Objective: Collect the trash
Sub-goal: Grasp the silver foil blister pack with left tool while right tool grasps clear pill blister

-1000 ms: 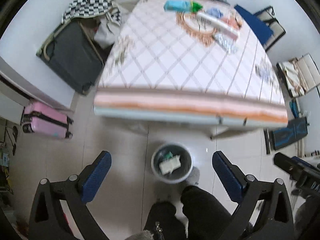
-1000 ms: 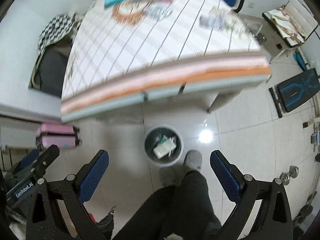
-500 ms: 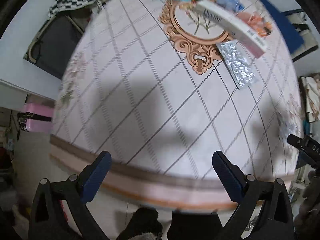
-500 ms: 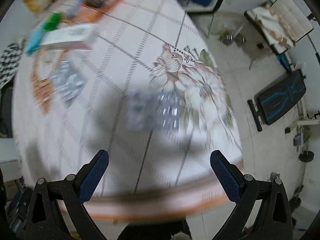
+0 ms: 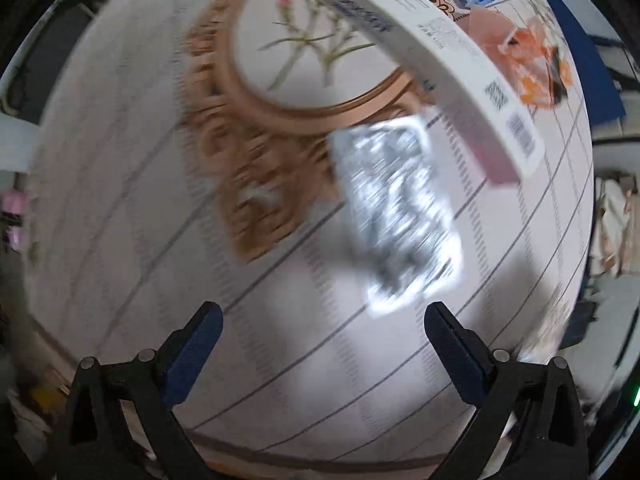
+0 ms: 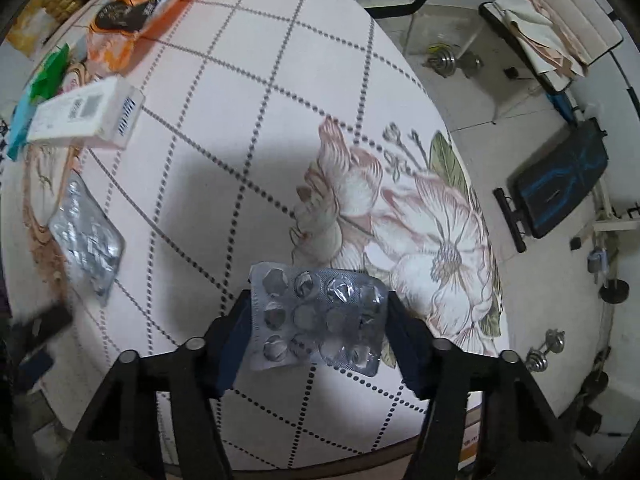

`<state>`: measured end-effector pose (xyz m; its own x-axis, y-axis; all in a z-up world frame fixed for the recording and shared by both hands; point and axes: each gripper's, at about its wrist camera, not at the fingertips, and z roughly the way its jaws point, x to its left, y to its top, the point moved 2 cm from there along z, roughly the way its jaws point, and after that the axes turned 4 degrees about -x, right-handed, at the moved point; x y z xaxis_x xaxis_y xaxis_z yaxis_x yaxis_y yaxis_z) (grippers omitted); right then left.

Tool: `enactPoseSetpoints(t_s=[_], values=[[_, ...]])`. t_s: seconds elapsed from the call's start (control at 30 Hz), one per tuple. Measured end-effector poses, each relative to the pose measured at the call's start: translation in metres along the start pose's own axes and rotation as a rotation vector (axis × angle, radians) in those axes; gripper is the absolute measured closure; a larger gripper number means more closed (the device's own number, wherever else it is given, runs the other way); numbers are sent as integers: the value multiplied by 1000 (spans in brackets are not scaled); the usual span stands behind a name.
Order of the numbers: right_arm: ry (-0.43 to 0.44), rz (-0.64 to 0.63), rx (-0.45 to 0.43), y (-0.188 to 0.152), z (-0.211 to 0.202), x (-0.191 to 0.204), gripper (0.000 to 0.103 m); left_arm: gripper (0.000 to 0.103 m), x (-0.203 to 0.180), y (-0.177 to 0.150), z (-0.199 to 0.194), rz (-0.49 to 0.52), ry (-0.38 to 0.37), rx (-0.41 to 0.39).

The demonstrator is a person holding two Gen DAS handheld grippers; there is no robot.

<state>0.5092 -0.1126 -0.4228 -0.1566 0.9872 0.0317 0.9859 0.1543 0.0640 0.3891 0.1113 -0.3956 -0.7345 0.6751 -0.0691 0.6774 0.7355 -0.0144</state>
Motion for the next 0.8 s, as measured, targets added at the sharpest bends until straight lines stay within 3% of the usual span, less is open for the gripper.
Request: enactPoseSetpoints(t_s=[0.13, 0.17, 0.23, 0.27, 0.37, 0.43, 0.57, 0.63, 0.73, 0.8], values=[[12, 0, -16, 27, -5, -6, 45, 1, -15, 30, 18, -88, -66, 48], [13, 8, -14, 34, -4, -8, 45, 1, -18, 35, 22, -95, -64, 52], [16, 17, -4, 48, 0, -9, 44, 14, -22, 42, 27, -80, -19, 43], [18, 16, -2, 52, 2, -7, 44, 15, -23, 42, 27, -72, 2, 34], [16, -22, 15, 52, 5, -3, 40, 29, -28, 35, 25, 27, 54, -9], [18, -39, 31, 51, 7, -1, 38, 42, -31, 24, 21, 160, 76, -50], [22, -44, 46, 48, 14, -4, 33, 42, -22, 5, 21, 299, 94, -58], [4, -56, 48, 47, 16, -4, 33, 42, -13, 3, 22, 281, 66, -56], [-32, -87, 51, 45, 20, 1, 31, 38, -7, -6, 23, 294, 88, -56], [-41, -101, 49, 45, 20, 4, 30, 38, -13, 4, 26, 287, 81, -50]])
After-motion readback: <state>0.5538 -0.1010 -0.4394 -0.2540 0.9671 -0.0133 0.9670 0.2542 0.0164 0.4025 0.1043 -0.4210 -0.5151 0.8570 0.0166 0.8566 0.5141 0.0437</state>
